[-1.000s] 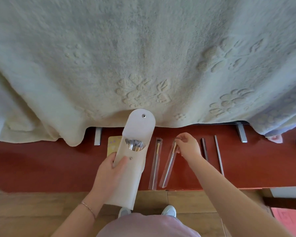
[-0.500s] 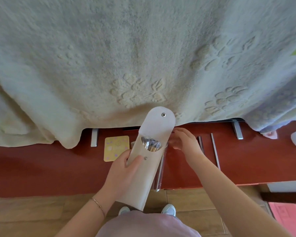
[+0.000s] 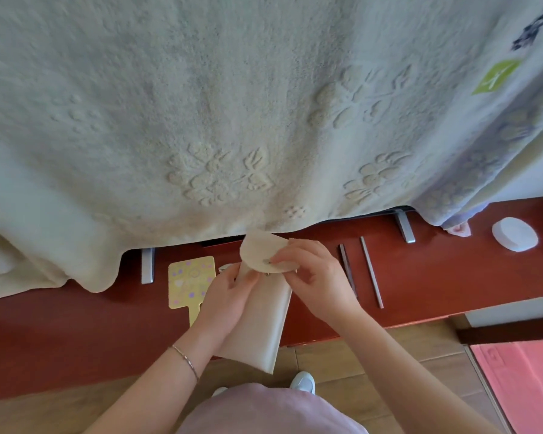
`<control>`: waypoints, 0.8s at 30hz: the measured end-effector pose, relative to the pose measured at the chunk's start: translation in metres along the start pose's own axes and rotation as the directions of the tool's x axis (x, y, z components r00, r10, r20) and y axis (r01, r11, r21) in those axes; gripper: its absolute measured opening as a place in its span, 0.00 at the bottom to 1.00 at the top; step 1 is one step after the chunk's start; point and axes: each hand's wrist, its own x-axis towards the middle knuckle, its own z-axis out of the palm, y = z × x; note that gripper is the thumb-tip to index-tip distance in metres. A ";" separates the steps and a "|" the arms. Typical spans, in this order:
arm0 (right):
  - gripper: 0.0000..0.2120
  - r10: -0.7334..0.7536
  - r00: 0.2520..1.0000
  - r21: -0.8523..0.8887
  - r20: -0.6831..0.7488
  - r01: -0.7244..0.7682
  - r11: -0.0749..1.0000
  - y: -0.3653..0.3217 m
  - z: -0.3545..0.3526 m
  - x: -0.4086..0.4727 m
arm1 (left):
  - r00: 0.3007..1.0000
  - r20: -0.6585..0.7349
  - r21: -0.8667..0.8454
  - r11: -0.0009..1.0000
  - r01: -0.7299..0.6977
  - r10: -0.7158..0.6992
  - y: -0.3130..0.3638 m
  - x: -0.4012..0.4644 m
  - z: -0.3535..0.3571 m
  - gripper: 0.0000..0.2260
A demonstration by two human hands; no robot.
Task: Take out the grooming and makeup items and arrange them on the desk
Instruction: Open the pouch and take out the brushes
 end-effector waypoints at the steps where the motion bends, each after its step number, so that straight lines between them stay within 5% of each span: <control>1: 0.11 -0.062 0.998 -0.065 -0.006 0.062 0.996 0.005 0.003 -0.002 | 1.000 -0.004 -0.018 1.000 0.011 -0.011 0.001 0.000 0.001 0.12; 6: 0.08 -0.132 0.991 -0.204 0.013 0.132 0.970 0.016 0.011 -0.009 | 0.973 0.062 -0.234 0.945 0.230 -0.221 0.005 -0.004 0.002 0.20; 11: 0.08 -0.145 0.989 -0.184 -0.021 0.138 0.973 0.014 0.012 -0.010 | 0.995 0.047 -0.204 0.974 0.099 -0.092 0.004 -0.007 0.001 0.24; 16: 0.08 -0.138 0.990 -0.128 0.007 0.138 0.982 0.016 0.011 -0.011 | 0.994 0.031 -0.203 0.973 0.109 -0.105 0.004 -0.008 0.003 0.12; 21: 0.18 0.125 0.991 0.174 0.050 -0.132 0.976 0.005 0.010 -0.017 | 0.984 0.040 -0.251 0.951 0.178 -0.174 0.004 -0.005 0.004 0.12; 24: 0.33 0.420 0.899 0.499 0.123 -0.422 0.757 -0.003 0.012 -0.015 | 0.982 0.029 -0.278 0.942 0.189 -0.189 0.007 -0.002 0.005 0.12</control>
